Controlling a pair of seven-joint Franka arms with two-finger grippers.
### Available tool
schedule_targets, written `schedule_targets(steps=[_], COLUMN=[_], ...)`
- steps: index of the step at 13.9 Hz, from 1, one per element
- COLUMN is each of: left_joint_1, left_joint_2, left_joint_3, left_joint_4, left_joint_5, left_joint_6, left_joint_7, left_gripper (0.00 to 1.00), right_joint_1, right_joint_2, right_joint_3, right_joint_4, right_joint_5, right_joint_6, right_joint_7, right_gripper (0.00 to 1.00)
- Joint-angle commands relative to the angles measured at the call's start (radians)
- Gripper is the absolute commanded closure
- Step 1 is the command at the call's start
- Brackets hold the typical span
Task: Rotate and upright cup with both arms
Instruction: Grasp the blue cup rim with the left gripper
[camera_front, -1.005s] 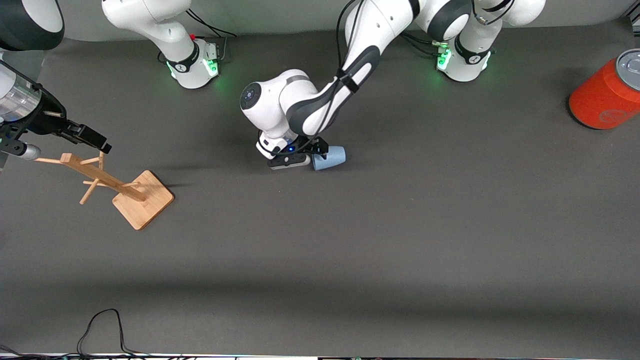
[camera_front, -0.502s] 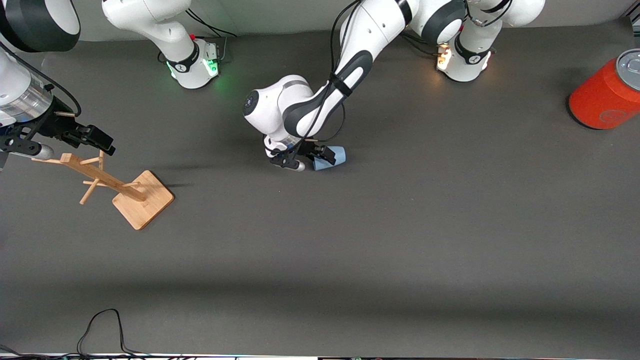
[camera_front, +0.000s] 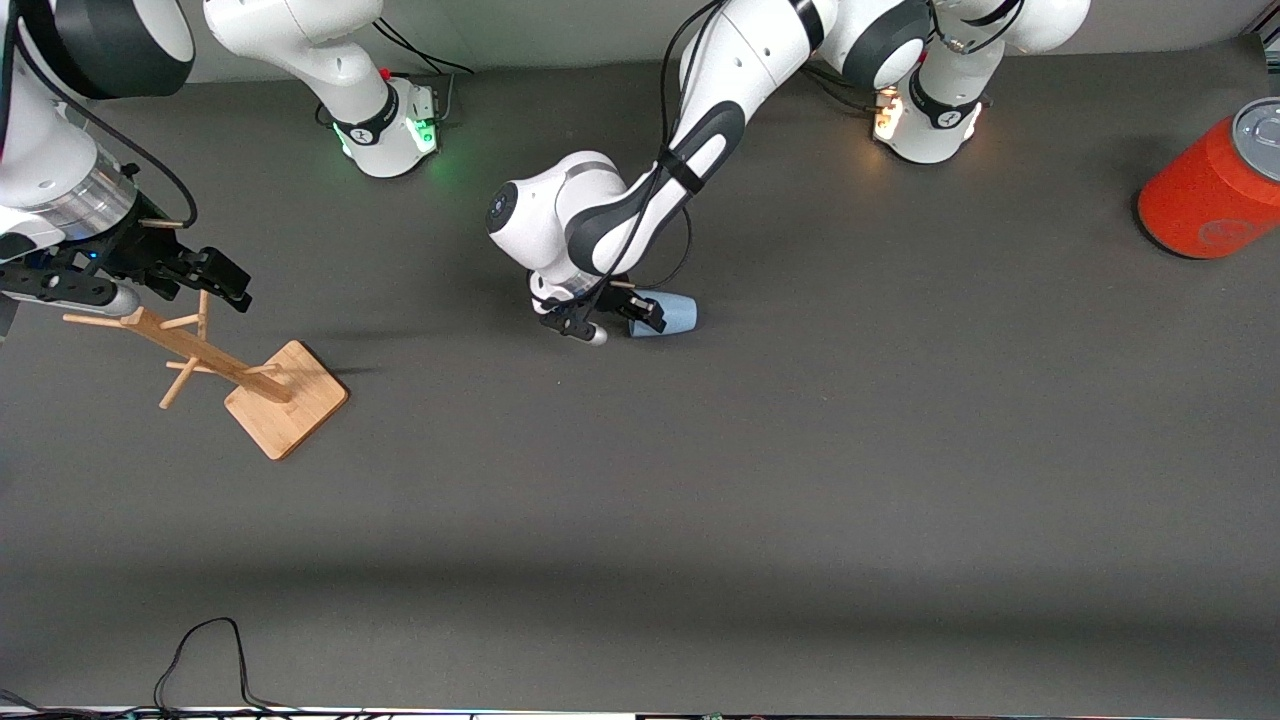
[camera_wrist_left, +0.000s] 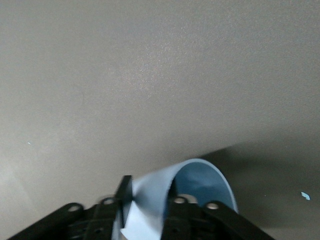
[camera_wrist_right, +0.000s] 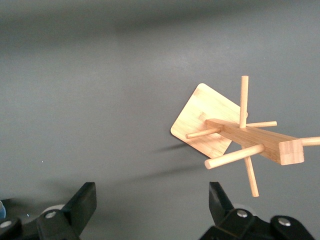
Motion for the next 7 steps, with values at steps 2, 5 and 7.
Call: schedule_targets(steps=[2,5,7], left_joint_1=[-0.009,0.011,0.060], left_joint_2=[0.018,-0.007,-0.051], left_joint_3=[0.007,0.007,0.006], left_joint_4=[0.043,0.053,0.055], left_joint_5=[0.021,0.018,0.011], left_joint_6=[-0.016,-0.027,-0.041], left_joint_7=[0.021,0.027,0.026], left_gripper=[1.00,1.00,1.00], right_joint_1=[-0.025,-0.022,-0.019], right_joint_2=[0.009,0.015,0.015], right_joint_3=[0.031,0.031,0.031], right_joint_4=[-0.008,-0.008,-0.008], right_joint_5=[-0.015,-0.015,-0.015], right_joint_6=[0.021,0.021,0.030], right_joint_7=[-0.010,-0.002,-0.002], right_gripper=[0.00,0.00,0.00])
